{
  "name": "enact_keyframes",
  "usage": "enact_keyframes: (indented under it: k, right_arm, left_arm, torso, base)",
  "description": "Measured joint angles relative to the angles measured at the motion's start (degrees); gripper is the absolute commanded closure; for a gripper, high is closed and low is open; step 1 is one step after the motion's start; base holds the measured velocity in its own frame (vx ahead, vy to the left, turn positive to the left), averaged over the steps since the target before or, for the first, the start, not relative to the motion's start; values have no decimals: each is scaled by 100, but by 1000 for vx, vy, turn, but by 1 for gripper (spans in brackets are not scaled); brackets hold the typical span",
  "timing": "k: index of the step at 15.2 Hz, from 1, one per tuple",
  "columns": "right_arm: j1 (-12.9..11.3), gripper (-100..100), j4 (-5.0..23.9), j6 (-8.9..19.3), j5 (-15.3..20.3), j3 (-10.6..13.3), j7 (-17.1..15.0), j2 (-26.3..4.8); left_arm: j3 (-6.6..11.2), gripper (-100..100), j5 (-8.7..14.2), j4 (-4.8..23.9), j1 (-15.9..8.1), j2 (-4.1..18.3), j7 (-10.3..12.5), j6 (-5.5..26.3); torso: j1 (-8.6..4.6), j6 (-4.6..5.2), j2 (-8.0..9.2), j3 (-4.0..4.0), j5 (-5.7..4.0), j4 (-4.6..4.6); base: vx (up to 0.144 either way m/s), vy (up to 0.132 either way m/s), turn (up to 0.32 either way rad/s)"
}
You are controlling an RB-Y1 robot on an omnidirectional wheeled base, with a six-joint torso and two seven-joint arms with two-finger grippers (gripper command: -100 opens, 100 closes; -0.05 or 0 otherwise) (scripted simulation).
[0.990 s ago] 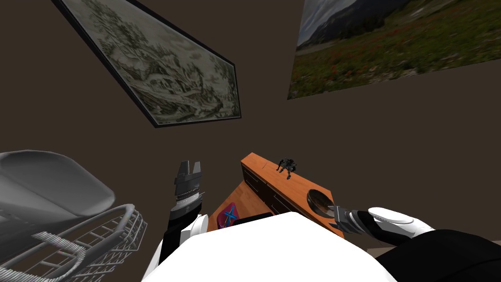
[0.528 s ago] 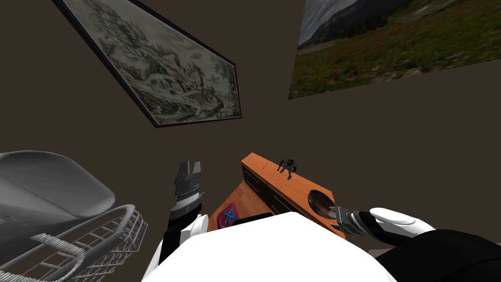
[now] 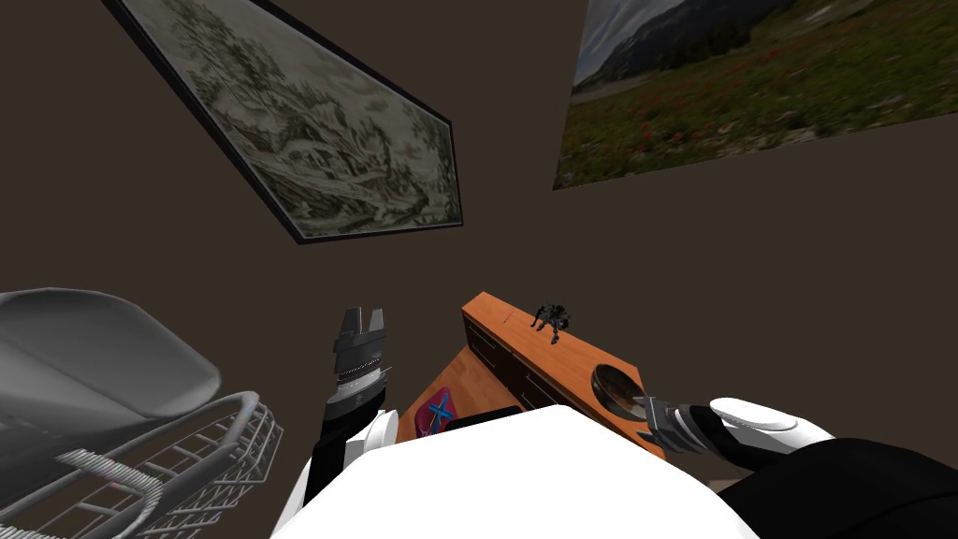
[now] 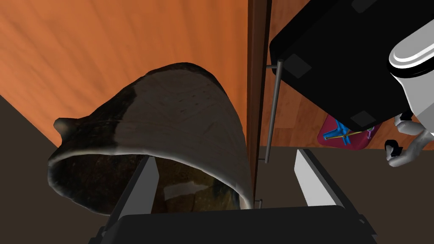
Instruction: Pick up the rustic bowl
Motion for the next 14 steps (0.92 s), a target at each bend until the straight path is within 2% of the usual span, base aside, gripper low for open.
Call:
enact_keyframes:
  k: [14]
  right_arm:
    - [40, -100, 2, 32, 96, 75, 43, -95]
  left_arm:
    - [0, 0, 0, 0, 0, 0, 0, 0]
  torso:
    - [0, -1, 0, 0, 0, 0]
  base:
    - [9, 11, 6]
